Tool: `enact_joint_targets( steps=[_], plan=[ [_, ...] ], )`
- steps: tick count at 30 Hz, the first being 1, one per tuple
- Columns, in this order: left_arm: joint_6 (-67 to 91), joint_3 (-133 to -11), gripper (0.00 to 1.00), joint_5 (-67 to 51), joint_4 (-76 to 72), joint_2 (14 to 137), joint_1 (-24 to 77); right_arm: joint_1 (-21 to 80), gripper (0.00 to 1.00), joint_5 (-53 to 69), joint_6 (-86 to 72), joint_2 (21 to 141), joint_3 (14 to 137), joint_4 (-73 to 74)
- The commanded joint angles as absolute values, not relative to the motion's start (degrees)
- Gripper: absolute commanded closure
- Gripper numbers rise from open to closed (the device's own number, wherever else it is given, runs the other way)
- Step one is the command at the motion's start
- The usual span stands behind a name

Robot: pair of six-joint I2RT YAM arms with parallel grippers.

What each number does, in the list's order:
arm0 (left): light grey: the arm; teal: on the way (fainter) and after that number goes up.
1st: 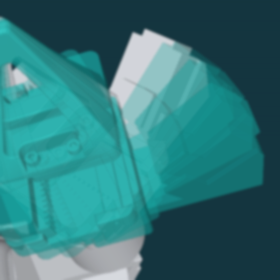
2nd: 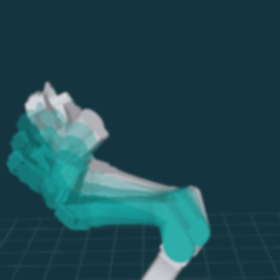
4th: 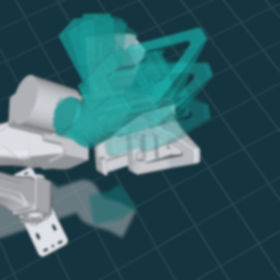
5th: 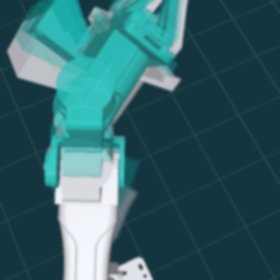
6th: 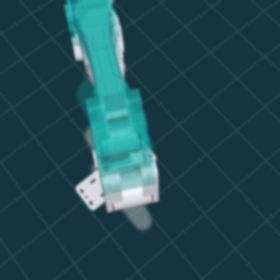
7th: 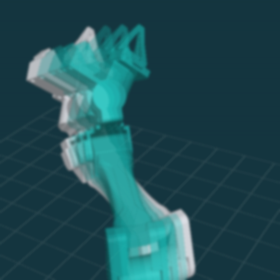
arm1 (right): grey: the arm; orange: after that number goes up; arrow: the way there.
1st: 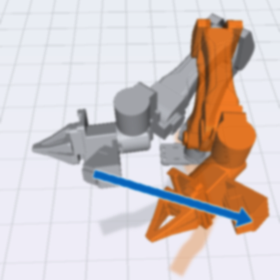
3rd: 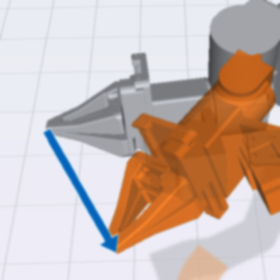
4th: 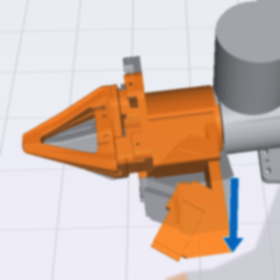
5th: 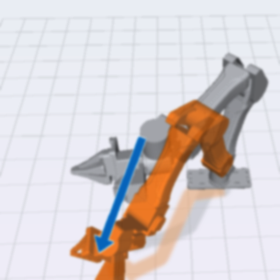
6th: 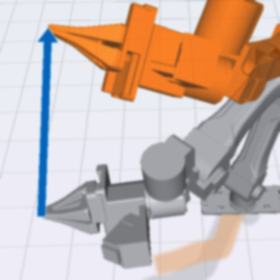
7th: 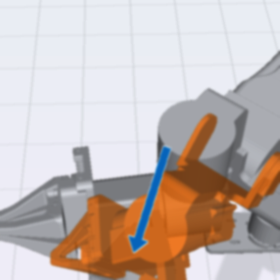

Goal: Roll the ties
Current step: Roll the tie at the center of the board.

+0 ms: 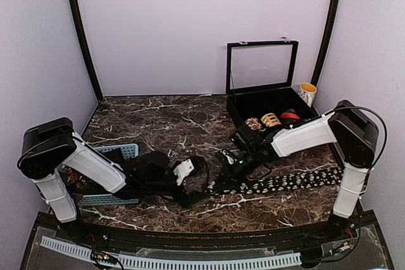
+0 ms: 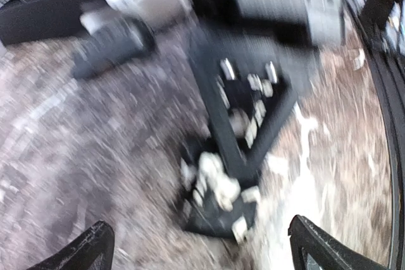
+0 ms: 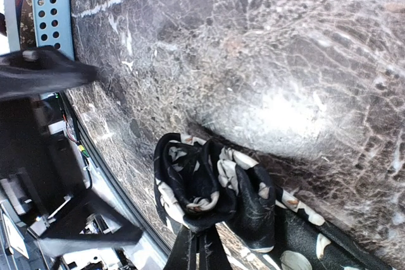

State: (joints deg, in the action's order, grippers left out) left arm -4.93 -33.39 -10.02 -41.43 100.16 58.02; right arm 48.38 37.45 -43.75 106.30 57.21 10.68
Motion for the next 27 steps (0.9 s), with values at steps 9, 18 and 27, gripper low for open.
enact_joint_targets(
  steps=[9, 18, 27],
  plan=[
    [-5.8, -35.6, 0.01, -15.2, -52.5, 108.5, 58.0, 48.7, 1.0, 38.5, -43.1, 106.7, 58.4, 10.9],
    [-7.9, -38.8, 0.14, -18.3, -56.7, 115.5, 58.2, 48.7, 1.0, 39.9, -43.2, 106.5, 58.9, 10.4],
    [-11.0, -39.2, 0.55, -19.9, -54.2, 116.7, 58.2, 48.7, 1.0, 40.9, -43.9, 106.3, 58.5, 9.3]
  ],
)
